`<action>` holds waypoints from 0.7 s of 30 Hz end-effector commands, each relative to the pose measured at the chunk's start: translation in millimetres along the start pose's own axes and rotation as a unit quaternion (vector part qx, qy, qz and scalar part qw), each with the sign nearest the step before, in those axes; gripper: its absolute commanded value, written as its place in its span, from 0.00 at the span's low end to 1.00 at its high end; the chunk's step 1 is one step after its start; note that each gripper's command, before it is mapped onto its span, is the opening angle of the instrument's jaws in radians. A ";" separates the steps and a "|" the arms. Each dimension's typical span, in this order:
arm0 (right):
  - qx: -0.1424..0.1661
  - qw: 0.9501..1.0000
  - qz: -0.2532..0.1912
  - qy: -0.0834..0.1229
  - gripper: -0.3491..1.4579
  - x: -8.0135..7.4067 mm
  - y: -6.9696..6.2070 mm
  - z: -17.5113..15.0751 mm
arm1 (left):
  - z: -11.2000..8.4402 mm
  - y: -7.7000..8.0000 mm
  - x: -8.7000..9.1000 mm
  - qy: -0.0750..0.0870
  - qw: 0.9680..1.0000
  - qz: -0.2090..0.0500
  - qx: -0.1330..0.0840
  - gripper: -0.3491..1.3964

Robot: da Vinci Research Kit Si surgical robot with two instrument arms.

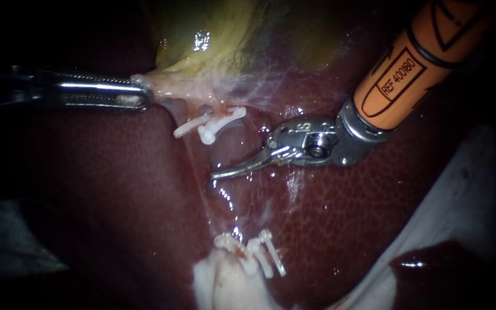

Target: Go back from the cut right tube

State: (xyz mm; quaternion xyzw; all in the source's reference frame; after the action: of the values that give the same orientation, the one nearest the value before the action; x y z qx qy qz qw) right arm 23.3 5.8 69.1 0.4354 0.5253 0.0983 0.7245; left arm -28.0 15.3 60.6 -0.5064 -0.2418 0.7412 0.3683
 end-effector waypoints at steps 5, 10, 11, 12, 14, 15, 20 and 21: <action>-0.012 1.000 -0.003 0.002 0.87 0.0 -0.3 0.7 | 0.0 0.0 0.0 0.000 1.000 0.000 0.000 0.00; -0.012 1.000 0.003 0.002 0.89 0.1 -0.5 0.8 | 0.0 0.0 0.0 0.000 1.000 0.000 0.000 0.00; -0.013 1.000 0.003 0.002 0.89 0.1 -0.6 0.8 | 0.0 0.0 0.0 0.000 1.000 0.000 0.000 0.00; -0.013 1.000 0.003 0.002 0.90 0.1 -0.6 0.7 | 0.0 0.0 0.0 0.000 1.000 0.000 0.000 0.00; -0.022 1.000 0.002 0.004 0.90 0.0 -1.0 0.2 | 0.0 0.0 0.0 0.000 1.000 0.000 0.000 0.00; -0.034 0.999 0.002 0.008 0.90 -0.1 -1.3 -0.2 | 0.0 0.0 0.0 0.000 1.000 0.000 -0.001 0.00; -0.196 0.980 -0.014 0.042 0.98 -1.3 -4.4 -2.4 | 0.0 -0.2 -0.1 0.000 1.000 0.000 -0.001 0.00; -0.211 0.976 -0.033 0.040 0.98 -1.5 -5.0 -2.8 | 0.0 -0.3 -0.1 0.000 1.000 0.000 -0.001 0.00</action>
State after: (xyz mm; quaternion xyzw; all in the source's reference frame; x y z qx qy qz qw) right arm 17.9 3.2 66.1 0.2345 0.5345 0.1985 0.7873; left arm -27.8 15.3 60.9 -0.5063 -0.2420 0.7413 0.3681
